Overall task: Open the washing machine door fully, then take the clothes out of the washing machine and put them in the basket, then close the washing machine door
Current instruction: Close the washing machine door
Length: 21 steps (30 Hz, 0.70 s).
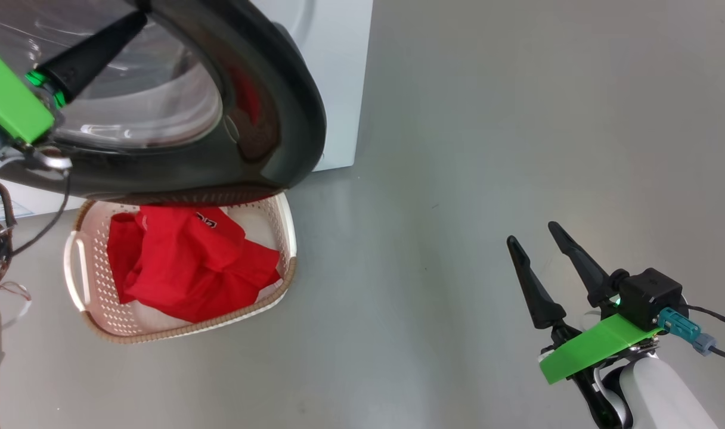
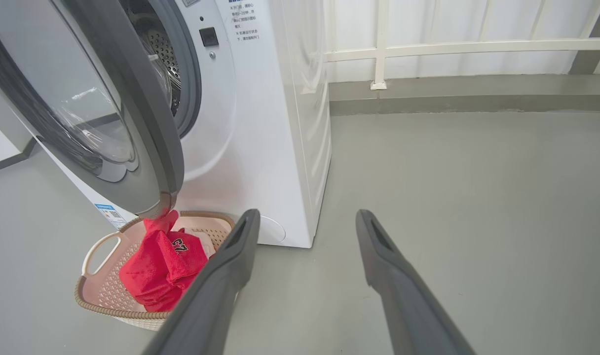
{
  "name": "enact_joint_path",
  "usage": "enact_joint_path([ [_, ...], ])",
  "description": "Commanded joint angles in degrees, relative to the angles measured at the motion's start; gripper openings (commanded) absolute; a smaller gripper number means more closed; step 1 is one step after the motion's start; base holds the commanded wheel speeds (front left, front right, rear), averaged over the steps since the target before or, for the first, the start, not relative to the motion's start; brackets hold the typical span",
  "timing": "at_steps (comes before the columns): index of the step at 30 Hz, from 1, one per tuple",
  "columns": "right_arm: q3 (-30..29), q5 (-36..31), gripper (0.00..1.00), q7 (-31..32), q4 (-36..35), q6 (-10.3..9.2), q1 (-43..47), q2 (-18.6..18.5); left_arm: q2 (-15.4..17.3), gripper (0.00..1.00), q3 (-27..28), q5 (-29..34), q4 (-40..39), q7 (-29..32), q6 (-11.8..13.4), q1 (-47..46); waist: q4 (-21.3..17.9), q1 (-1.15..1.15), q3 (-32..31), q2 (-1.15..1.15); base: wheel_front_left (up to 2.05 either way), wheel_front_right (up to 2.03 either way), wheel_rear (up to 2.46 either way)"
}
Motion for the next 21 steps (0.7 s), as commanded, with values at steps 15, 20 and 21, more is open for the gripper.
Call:
enact_joint_path([
  [15, 0.68, -1.24, 1.0, -0.69, -1.24, 0.09, -0.01, -0.47, 3.45, 0.0, -1.12, -0.87, 0.48, -5.42, -0.59, -2.09, 0.97, 0.0, -1.04, 0.0, 0.0, 0.0, 0.0],
  [20, 0.81, -1.31, 1.0, -0.69, -1.11, 0.09, 0.34, -1.03, 4.22, 0.0, -2.49, -2.47, -1.79, -6.48, -0.59, 1.92, 2.45, 0.0, -2.08, 0.0, 0.0, 0.0, 0.0],
  [21, 0.85, -1.32, 1.0, -0.69, -1.11, 0.09, 0.42, -1.15, 4.44, 0.0, -2.62, -2.77, -2.23, -6.89, -0.59, 2.84, 2.77, 0.0, -2.29, 0.0, 0.0, 0.0, 0.0],
])
